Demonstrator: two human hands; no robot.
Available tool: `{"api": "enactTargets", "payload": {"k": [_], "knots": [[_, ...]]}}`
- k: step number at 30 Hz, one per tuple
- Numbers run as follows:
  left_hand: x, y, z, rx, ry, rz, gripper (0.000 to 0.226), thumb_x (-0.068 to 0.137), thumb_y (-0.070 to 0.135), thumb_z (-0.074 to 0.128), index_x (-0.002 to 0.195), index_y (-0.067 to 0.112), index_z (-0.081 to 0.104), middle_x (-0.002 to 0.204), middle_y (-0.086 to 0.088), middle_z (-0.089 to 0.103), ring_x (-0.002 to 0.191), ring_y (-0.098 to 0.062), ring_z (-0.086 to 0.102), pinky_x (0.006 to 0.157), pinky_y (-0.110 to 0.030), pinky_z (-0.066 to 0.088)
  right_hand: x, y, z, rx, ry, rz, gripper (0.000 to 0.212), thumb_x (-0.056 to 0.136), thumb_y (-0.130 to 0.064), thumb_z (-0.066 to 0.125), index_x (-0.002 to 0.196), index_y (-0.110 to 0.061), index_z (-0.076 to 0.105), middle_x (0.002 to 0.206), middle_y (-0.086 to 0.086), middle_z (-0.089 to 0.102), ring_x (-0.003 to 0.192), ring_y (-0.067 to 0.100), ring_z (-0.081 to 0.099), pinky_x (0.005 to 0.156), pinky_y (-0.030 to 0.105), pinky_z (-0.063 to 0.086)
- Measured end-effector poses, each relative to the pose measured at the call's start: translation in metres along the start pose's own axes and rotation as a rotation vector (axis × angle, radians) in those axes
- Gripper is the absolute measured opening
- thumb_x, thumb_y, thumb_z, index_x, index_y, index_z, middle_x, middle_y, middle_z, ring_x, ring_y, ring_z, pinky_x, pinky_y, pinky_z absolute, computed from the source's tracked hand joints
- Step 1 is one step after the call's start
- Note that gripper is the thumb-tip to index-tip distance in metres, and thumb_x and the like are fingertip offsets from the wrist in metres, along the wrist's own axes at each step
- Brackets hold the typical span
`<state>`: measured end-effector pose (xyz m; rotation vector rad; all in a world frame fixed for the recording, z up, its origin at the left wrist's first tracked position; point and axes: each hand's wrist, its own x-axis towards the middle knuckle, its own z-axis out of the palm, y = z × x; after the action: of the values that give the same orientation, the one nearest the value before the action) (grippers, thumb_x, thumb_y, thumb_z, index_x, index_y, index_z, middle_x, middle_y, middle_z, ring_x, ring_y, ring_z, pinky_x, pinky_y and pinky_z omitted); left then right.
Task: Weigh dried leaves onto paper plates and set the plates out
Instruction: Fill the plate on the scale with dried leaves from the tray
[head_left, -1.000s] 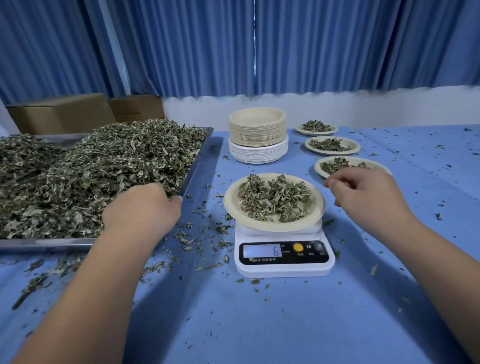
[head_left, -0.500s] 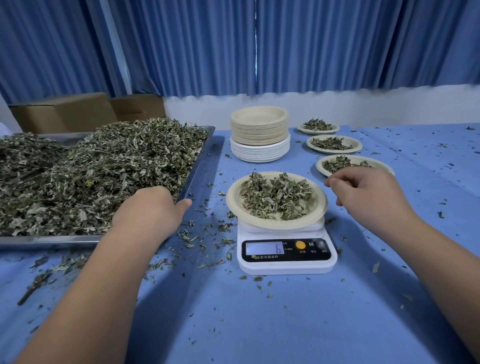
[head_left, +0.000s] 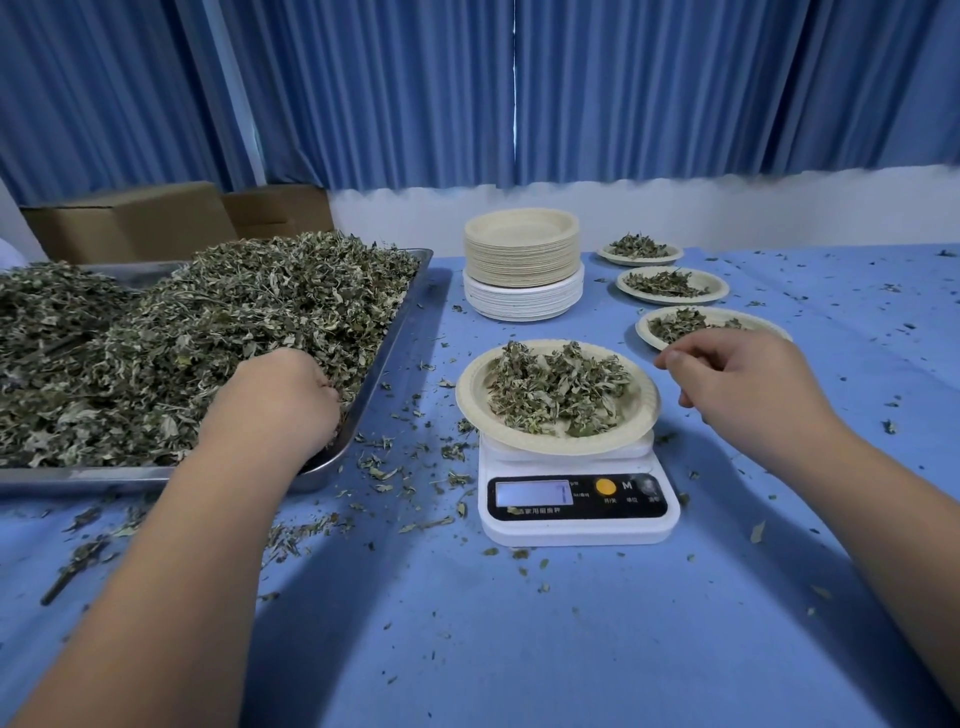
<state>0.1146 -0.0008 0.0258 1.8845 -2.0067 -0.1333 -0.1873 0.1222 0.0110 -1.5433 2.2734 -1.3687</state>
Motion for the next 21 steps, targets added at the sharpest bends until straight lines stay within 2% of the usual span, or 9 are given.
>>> {"api": "enactTargets", "payload": {"k": [2,5,9,11,13,14,17,19,21], "knots": [[-0.002,0.0,-0.001,0.002,0.03,0.001,0.024,0.097,0.026,0.052,0.084,0.012,0.066,0.073,-0.012,0.063,0.07,-0.032,0.061,0.072,-0.043,0.056,0.0,0.0,0.0,0.008,0.0,0.002,0.025,0.091,-0.019,0.055,0.072,-0.029,0.068,0.07,0.016,0.065,0.043,0.007,0.042,0.04,0.013,0.034],[-0.004,0.003,-0.001,-0.017,0.061,0.007,0.025,0.098,0.038,0.048,0.085,0.021,0.061,0.072,-0.008,0.064,0.069,-0.03,0.062,0.071,-0.042,0.056,0.001,0.001,-0.001,-0.01,0.0,0.01,0.024,0.091,-0.019,0.055,0.074,-0.027,0.069,0.07,0.016,0.065,0.048,0.012,0.046,0.043,0.02,0.036],[-0.007,0.015,0.007,-0.172,0.207,0.168,0.029,0.096,0.035,0.052,0.117,0.016,0.06,0.107,-0.006,0.06,0.092,-0.024,0.056,0.078,-0.036,0.048,0.001,0.001,0.0,-0.012,-0.021,0.033,0.022,0.092,-0.02,0.054,0.076,-0.021,0.069,0.067,0.011,0.065,0.044,0.005,0.051,0.048,0.022,0.037],[-0.015,0.028,0.011,-0.323,0.249,0.273,0.027,0.095,0.03,0.053,0.118,0.018,0.061,0.105,0.0,0.059,0.087,-0.01,0.054,0.075,-0.025,0.04,0.002,0.002,0.001,0.015,-0.062,0.078,0.022,0.093,-0.024,0.053,0.077,-0.02,0.069,0.061,0.003,0.065,0.041,0.004,0.051,0.047,0.023,0.039],[-0.026,0.043,0.017,-0.446,0.202,0.31,0.025,0.094,0.029,0.054,0.114,0.019,0.064,0.097,0.007,0.06,0.08,0.0,0.053,0.07,-0.018,0.038,0.002,0.002,0.004,0.062,-0.127,0.14,0.024,0.094,-0.03,0.054,0.076,-0.02,0.067,0.058,-0.003,0.065,0.041,0.01,0.051,0.045,0.025,0.04],[-0.032,0.049,0.022,-0.484,0.148,0.305,0.028,0.095,0.032,0.053,0.117,0.019,0.064,0.096,0.009,0.06,0.083,0.0,0.054,0.073,-0.02,0.04,0.002,0.002,0.005,0.079,-0.155,0.161,0.027,0.094,-0.033,0.054,0.074,-0.02,0.067,0.057,-0.004,0.064,0.04,0.011,0.05,0.045,0.026,0.04],[-0.04,0.059,0.036,-0.424,-0.04,0.269,0.046,0.097,0.046,0.046,0.127,0.015,0.06,0.107,0.004,0.063,0.103,-0.014,0.057,0.082,-0.029,0.04,0.002,0.002,0.007,0.153,-0.202,0.215,0.032,0.095,-0.037,0.054,0.072,-0.017,0.065,0.057,-0.003,0.062,0.036,0.01,0.048,0.043,0.026,0.04],[-0.04,0.06,0.04,-0.469,-0.131,0.248,0.049,0.097,0.051,0.041,0.113,0.012,0.067,0.094,-0.003,0.067,0.084,-0.012,0.06,0.069,-0.029,0.041,0.002,0.001,0.007,0.219,-0.234,0.251,0.032,0.095,-0.037,0.055,0.075,-0.015,0.066,0.061,0.002,0.062,0.037,0.011,0.048,0.041,0.024,0.039],[-0.039,0.059,0.041,-0.575,-0.189,0.234,0.051,0.096,0.053,0.041,0.101,0.01,0.068,0.077,-0.005,0.062,0.066,-0.013,0.054,0.06,-0.028,0.039,0.003,0.001,0.008,0.254,-0.261,0.278,0.026,0.093,-0.035,0.057,0.082,-0.014,0.068,0.061,0.008,0.061,0.046,0.018,0.05,0.046,0.027,0.04]]}}
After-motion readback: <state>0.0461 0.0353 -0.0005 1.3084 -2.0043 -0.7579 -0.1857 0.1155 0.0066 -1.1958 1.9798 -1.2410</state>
